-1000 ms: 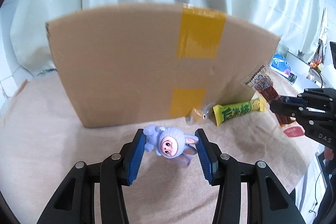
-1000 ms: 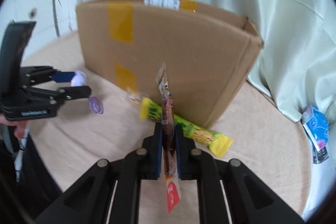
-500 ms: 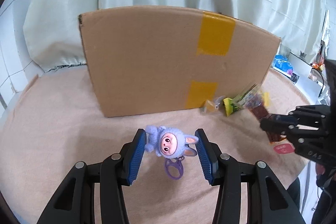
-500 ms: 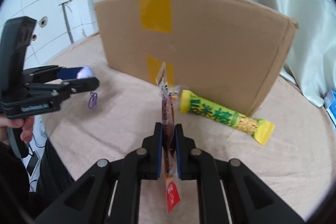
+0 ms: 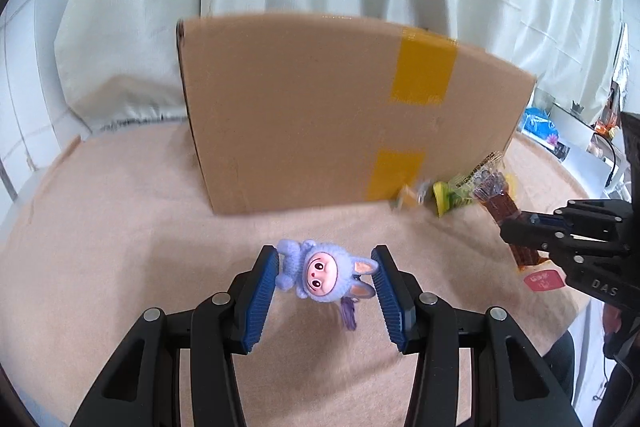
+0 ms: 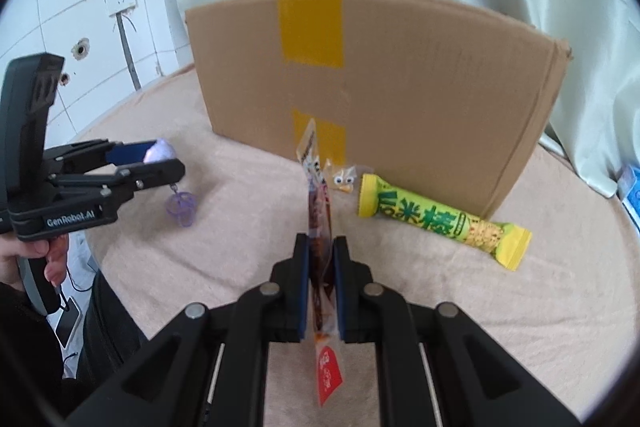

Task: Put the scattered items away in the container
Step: 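Lift the meat-stick packet and purple bunny over the cardboard box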

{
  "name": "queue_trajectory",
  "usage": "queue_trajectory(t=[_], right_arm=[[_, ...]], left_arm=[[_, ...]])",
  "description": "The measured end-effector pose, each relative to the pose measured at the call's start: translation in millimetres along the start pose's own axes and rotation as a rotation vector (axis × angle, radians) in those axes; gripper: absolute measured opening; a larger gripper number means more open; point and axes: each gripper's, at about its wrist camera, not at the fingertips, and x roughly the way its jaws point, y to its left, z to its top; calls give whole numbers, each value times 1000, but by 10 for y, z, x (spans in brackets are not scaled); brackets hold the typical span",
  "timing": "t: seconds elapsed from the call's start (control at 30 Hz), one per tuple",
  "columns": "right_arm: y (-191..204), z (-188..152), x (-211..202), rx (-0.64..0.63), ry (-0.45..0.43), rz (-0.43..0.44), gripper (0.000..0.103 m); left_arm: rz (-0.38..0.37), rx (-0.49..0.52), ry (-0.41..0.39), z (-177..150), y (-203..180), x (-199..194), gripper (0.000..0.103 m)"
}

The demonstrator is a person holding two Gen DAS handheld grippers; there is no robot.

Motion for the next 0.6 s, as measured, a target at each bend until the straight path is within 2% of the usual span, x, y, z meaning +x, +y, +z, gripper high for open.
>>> queue_trajectory(t=[0.13,0.4,0.6], right_arm=[[34,213,-254,-18,-62,-8,13],[11,1003,-910,-62,-221,-64,13],[-46,1562,-1090,-80,-289,-87,13]], left_arm=[[3,26,-69,338,-15,-255,49],[35,80,-220,1250,26,-791,49],[57,107,-270,1834,35,-894,49]])
